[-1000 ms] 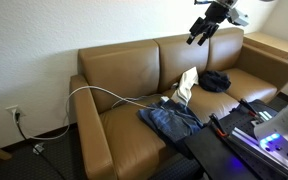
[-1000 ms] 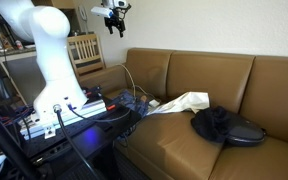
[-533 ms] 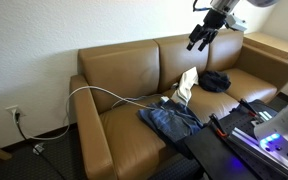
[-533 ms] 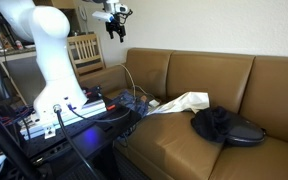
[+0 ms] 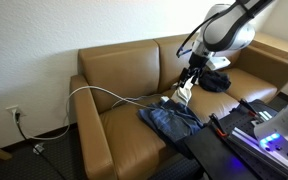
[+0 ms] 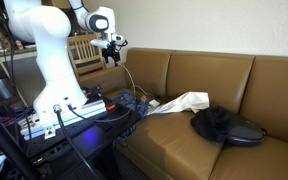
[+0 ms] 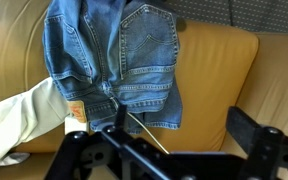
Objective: Place the blue jeans on the left armrest of the sofa
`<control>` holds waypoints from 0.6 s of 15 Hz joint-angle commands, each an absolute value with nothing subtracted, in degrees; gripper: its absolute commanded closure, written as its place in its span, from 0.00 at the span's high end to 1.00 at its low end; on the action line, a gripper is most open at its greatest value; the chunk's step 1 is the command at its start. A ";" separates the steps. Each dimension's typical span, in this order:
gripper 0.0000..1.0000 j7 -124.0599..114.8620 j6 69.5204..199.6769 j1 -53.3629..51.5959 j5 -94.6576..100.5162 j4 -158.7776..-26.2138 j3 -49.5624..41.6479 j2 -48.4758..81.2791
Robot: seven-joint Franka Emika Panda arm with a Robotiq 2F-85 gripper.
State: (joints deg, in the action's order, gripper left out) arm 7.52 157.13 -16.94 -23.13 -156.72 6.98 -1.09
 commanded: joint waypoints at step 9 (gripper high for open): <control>1.00 -5.99 171.64 -14.65 -7.45 -152.37 9.59 12.11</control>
